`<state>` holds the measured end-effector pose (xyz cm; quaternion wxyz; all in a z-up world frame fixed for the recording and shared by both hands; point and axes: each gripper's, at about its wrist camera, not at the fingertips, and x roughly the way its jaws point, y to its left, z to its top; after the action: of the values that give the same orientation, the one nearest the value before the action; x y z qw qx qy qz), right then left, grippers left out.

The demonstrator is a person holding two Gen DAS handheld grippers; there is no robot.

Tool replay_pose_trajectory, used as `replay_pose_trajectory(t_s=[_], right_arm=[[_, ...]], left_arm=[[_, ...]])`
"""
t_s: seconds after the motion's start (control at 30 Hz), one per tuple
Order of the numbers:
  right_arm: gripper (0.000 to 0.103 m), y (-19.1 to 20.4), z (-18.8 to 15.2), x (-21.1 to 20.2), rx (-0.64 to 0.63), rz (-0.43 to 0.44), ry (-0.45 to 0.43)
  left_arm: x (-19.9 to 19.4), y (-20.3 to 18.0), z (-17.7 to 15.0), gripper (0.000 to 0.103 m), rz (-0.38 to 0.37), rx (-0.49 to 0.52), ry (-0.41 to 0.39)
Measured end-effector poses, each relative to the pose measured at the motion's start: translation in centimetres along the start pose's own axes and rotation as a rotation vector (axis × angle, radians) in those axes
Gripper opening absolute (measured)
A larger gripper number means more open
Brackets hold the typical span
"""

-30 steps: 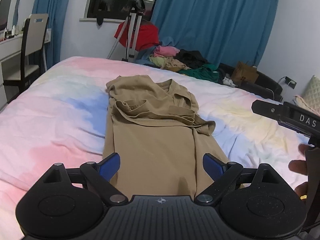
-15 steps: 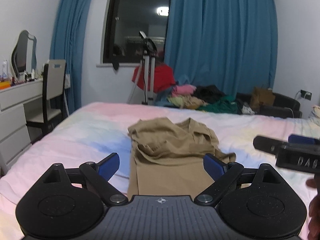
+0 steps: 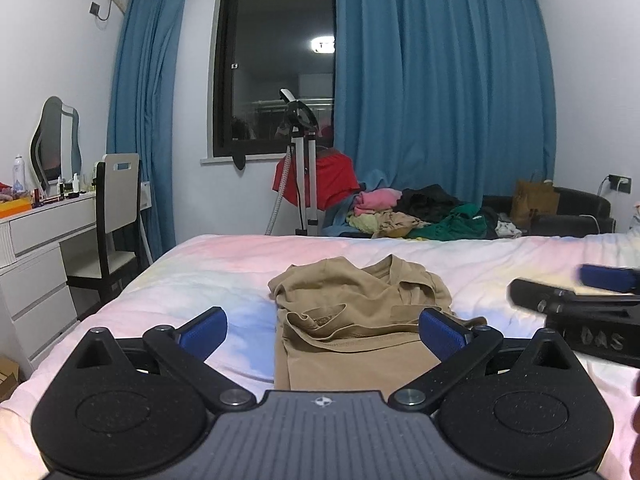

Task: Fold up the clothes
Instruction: 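Release the folded shirt and withdraw both tools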

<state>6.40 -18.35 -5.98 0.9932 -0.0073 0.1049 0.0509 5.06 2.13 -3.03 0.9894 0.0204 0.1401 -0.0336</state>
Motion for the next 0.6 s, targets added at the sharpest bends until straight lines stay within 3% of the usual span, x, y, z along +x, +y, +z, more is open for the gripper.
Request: replay_pose_trajectory(t_s=[0.03,0.07,0.2,0.23,0.27,0.33,0.43,0.6], right_arm=[[0.030,0.1,0.0,0.0,-0.009,-0.012,0.009],[0.026,0.1,0.1,0.1,-0.009,-0.019,0.016],[0.030,-0.9,-0.1,0.3,0.050,0.010,0.040],[0.050,-1.1,-0.1,0.5,0.067,0.019,0.051],[0.097,-1.4,0.0,0.6,0.094,0.021,0.057],[0.103,-1.7,0.0,0.6,0.138,-0.007,0.035],[0.103,-1.8,0.2,1.0,0.120,-0.053,0.030],[0.103,-2.4,-0.5,2.0,0.160,-0.060,0.127]], left_arm=[[0.0,0.1,0.0,0.103,0.001,-0.002,0.000],[0.0,0.2,0.0,0.103,0.000,-0.005,0.000],[0.1,0.4,-0.1,0.103,-0.008,-0.020,0.013],[0.1,0.4,-0.1,0.103,-0.014,-0.025,0.022],[0.1,0.5,-0.1,0.103,-0.021,-0.031,0.033],[0.3,0.8,-0.1,0.103,-0.030,-0.046,0.057],[0.9,1.2,-0.3,0.103,-0.031,-0.077,0.124],[1.7,3.1,-0.6,0.103,-0.106,-0.245,0.310]])
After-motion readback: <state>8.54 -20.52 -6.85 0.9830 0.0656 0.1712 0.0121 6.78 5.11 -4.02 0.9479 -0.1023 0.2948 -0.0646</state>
